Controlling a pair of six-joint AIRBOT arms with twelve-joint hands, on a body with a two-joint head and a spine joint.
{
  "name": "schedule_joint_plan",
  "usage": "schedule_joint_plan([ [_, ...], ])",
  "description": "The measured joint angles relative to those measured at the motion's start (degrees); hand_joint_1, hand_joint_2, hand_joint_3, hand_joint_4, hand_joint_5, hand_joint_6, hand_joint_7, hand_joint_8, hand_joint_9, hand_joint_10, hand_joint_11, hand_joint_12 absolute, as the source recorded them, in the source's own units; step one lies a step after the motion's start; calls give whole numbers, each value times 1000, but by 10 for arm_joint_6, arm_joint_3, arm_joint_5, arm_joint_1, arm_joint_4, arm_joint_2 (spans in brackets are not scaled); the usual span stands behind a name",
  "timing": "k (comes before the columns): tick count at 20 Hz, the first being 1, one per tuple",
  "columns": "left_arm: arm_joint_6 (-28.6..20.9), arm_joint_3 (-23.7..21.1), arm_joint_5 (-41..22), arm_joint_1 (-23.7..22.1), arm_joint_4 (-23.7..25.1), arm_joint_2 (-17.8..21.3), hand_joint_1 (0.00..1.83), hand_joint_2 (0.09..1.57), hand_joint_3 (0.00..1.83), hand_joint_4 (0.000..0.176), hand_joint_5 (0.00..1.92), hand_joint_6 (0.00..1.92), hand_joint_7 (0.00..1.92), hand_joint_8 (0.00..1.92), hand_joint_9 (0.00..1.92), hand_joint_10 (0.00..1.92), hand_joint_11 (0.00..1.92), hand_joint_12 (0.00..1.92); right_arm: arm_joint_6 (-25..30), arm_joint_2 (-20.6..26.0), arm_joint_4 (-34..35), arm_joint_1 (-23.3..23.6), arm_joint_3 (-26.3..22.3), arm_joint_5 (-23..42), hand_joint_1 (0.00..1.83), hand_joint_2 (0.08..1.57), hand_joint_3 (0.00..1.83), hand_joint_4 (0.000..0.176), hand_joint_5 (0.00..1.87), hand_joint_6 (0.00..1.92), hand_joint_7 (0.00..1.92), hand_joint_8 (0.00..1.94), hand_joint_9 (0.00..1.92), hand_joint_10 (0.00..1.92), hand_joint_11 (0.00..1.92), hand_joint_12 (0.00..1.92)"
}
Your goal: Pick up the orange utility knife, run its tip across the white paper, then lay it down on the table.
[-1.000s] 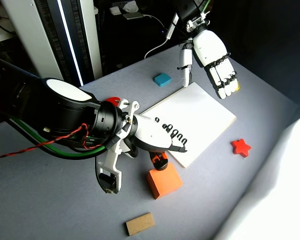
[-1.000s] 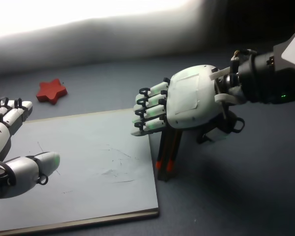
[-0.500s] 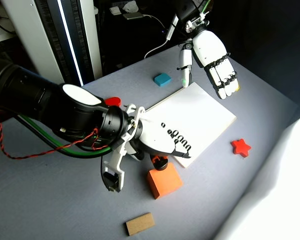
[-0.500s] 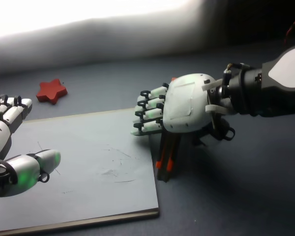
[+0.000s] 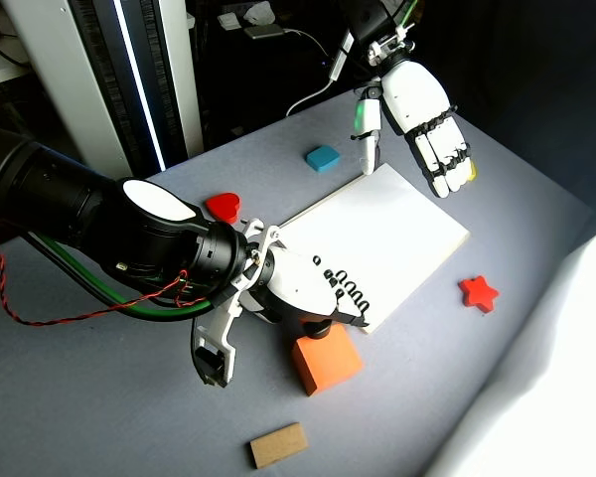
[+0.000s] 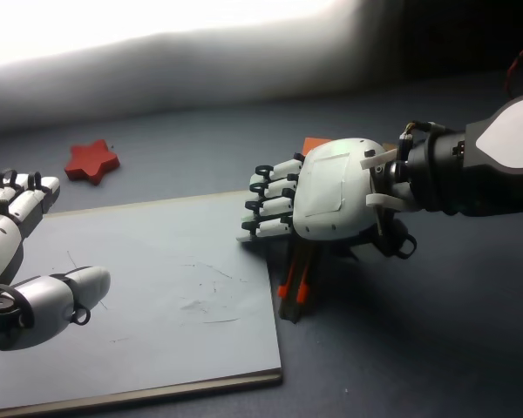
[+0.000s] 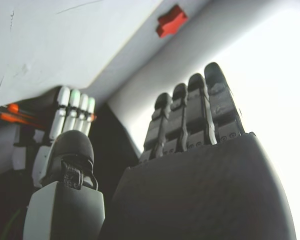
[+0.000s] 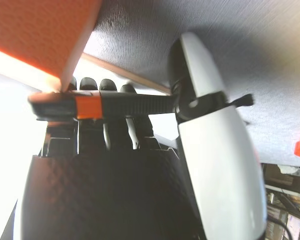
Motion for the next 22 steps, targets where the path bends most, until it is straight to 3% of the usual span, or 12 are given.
schedule_joint_plan([
  [1, 0, 0, 0, 0, 0, 0, 93, 1287, 0, 0, 0, 0, 34, 3, 36, 2, 0, 200, 0, -1, 0, 0, 0, -2, 904, 1367, 99, 0, 0, 0, 0, 0, 0, 0, 0, 0],
  [2, 0, 0, 0, 0, 0, 0, 104, 1287, 0, 0, 0, 0, 38, 4, 41, 4, 0, 199, 0, -1, 0, -1, 0, -3, 969, 1360, 10, 0, 85, 469, 223, 403, 106, 397, 0, 627],
  [3, 0, 0, 0, 0, 0, 0, 91, 1288, 0, 0, 0, 0, 42, 2, 44, 3, 0, 203, 1, -2, 7, -1, 0, -5, 1050, 1393, 0, 0, 454, 1684, 609, 1648, 528, 1792, 376, 1859],
  [5, 0, 0, -1, 0, 1, -1, 90, 1287, 0, 0, 0, 0, 43, 2, 46, 3, 0, 210, 0, -8, 16, 7, -1, -12, 1058, 1449, 0, 0, 472, 1727, 633, 1696, 591, 1895, 459, 1909],
  [6, 0, 0, 1, 0, 3, -2, 91, 1288, 0, 0, 0, 0, 31, 2, 38, 1, 0, 195, -3, -8, 16, 7, -1, -14, 1400, 1423, 0, 0, 1264, 1861, 1403, 1929, 1538, 1920, 1511, 1921],
  [7, 0, 0, 0, 0, -3, -2, 81, 1289, 0, 0, 0, 0, 31, 1, 37, 1, 0, 195, -3, -8, 13, 7, 0, -19, 1514, 1414, 0, 37, 1569, 1909, 1750, 1939, 1812, 1921, 1839, 1921],
  [8, 0, 0, -2, 0, -6, -2, 77, 1288, 0, 0, 0, 0, 31, 1, 30, 0, 0, 191, -4, -6, 5, 0, 0, -17, 1588, 1395, 0, 70, 1636, 1919, 1847, 1941, 1898, 1921, 1905, 1921],
  [9, 0, 0, -2, 0, -6, -2, 88, 1284, 0, 0, 0, 0, 36, 3, 35, 2, 0, 187, 1, -5, 8, -4, 1, -13, 1571, 1380, 0, 139, 1645, 1921, 1831, 1941, 1902, 1921, 1918, 1921],
  [11, 0, 0, -2, 0, -1, -2, 89, 1283, 0, 3, 0, 0, 35, 2, 35, 2, 0, 185, -2, -3, 6, -1, 1, -10, 1497, 1392, 0, 173, 1601, 1921, 1784, 1941, 1884, 1921, 1921, 1921],
  [17, 0, 0, -2, 0, -5, -2, 69, 1288, 1, 0, 0, 0, 38, 2, 39, 3, 0, 184, -5, 12, 4, 19, -11, -14, 1522, 1389, 0, 176, 1600, 1921, 1793, 1941, 1879, 1921, 1921, 1921],
  [21, 0, 0, -2, 0, -1, -2, 85, 1287, 0, 0, 0, 0, 56, 4, 47, 2, 0, 241, -8, 45, 52, 40, -49, -18, 1525, 1378, 0, 176, 1596, 1921, 1781, 1941, 1879, 1921, 1921, 1921],
  [22, 0, 0, -2, 0, -1, -2, 87, 1289, 1, 0, 0, 0, 53, 2, 41, 0, 0, 240, -31, 47, 71, 44, -49, -15, 1529, 1382, 0, 176, 1598, 1921, 1782, 1941, 1880, 1921, 1921, 1921],
])
